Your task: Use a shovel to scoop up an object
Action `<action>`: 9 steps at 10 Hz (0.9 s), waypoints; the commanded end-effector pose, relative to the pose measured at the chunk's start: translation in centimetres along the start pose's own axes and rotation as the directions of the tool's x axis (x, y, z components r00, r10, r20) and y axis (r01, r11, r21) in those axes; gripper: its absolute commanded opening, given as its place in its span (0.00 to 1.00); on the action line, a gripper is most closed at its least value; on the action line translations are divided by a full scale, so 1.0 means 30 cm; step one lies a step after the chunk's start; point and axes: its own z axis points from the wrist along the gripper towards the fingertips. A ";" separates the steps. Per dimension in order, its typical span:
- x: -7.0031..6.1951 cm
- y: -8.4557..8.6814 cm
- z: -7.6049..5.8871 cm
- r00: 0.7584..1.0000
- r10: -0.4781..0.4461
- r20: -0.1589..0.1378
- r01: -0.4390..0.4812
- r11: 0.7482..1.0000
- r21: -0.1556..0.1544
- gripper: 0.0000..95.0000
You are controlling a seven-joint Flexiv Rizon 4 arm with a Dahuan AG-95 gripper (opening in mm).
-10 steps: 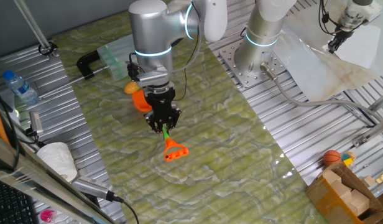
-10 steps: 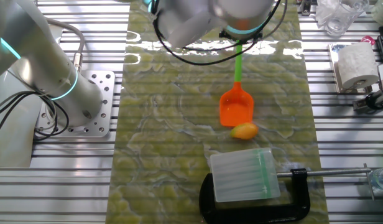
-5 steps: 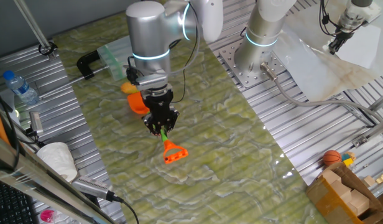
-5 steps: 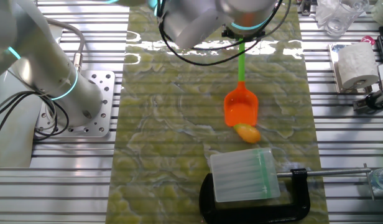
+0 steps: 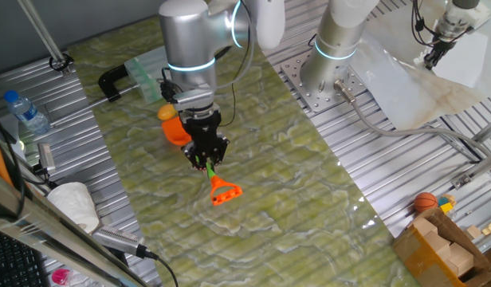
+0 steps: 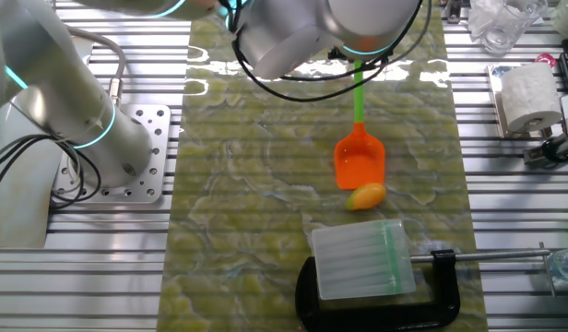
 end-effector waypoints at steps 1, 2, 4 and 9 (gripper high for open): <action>0.003 -0.007 0.012 1.000 -0.010 -0.002 0.010 1.000 0.007 0.00; 0.004 -0.006 0.011 1.000 -0.015 -0.003 0.015 1.000 0.005 0.00; 0.004 -0.005 0.010 1.000 -0.022 -0.005 0.022 1.000 0.004 0.00; 0.015 0.009 -0.006 0.999 -0.044 -0.018 0.044 0.999 -0.004 0.00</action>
